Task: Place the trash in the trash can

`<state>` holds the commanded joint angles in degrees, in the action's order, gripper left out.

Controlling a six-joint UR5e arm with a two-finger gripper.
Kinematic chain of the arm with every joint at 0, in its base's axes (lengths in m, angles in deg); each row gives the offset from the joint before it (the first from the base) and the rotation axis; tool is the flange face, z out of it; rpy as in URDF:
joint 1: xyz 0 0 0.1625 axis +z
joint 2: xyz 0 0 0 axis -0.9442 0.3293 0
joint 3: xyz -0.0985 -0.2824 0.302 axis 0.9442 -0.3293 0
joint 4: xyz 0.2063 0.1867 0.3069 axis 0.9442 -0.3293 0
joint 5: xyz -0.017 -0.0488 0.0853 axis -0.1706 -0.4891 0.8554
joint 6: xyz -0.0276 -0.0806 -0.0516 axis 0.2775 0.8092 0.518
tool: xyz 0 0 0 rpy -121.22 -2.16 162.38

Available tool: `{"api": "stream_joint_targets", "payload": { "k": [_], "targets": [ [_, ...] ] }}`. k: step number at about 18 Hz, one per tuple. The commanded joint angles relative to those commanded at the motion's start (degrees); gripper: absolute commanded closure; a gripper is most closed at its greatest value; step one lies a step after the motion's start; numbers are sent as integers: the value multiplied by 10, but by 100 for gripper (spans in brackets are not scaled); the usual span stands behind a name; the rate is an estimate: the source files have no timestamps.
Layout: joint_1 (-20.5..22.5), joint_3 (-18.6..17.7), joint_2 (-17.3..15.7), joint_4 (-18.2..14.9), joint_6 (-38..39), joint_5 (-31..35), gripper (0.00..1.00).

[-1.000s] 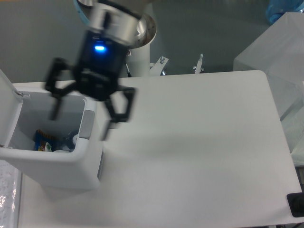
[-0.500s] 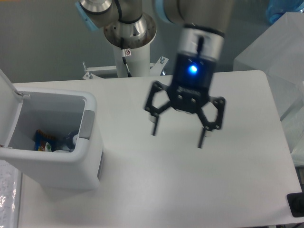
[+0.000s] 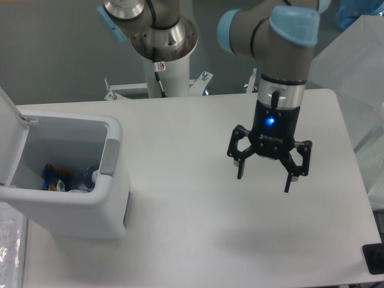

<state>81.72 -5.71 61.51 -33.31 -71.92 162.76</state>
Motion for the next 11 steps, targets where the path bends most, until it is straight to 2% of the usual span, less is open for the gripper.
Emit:
{"api": "stream_joint_targets", "payload": {
  "k": [2, 6, 11],
  "targets": [
    [-1, -1, 1, -33, -21, 33, 0],
    [-4, 7, 10, -70, -35, 72, 0],
    [-9, 4, 22, -78, -63, 113, 0]
  ]
}}
